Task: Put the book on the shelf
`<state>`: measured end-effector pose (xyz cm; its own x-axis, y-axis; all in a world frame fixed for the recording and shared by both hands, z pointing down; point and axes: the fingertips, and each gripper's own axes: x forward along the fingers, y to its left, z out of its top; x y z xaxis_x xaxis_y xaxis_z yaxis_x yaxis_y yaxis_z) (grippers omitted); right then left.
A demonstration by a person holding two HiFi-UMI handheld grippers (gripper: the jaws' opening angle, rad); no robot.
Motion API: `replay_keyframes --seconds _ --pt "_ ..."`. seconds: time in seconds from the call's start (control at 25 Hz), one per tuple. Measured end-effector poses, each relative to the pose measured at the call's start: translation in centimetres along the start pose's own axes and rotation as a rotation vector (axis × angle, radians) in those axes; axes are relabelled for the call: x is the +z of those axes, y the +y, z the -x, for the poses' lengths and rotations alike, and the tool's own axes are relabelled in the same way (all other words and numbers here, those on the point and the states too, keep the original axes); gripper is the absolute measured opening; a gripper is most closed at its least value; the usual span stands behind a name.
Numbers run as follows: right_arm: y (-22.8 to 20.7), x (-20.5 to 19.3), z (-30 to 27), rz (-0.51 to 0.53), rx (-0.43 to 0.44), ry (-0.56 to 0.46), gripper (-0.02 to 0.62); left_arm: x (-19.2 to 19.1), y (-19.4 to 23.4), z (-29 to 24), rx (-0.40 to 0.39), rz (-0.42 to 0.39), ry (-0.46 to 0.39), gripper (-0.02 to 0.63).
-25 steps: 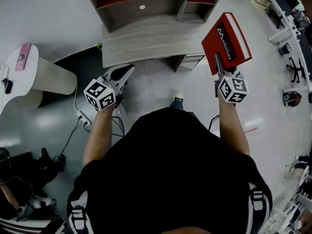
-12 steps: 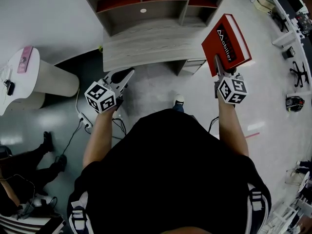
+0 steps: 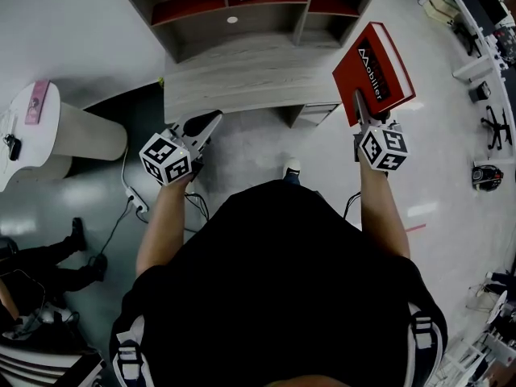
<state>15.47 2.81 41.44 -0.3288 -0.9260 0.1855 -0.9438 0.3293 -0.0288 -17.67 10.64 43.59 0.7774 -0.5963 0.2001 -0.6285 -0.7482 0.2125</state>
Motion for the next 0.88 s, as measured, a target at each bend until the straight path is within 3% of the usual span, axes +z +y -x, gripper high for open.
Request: replay_keyframes --seconds 0.88 --pt "-5.1 0.2 -6.6 0.003 0.044 0.021 0.172 1.0 3.0 -6.5 0.038 0.024 0.005 0.02"
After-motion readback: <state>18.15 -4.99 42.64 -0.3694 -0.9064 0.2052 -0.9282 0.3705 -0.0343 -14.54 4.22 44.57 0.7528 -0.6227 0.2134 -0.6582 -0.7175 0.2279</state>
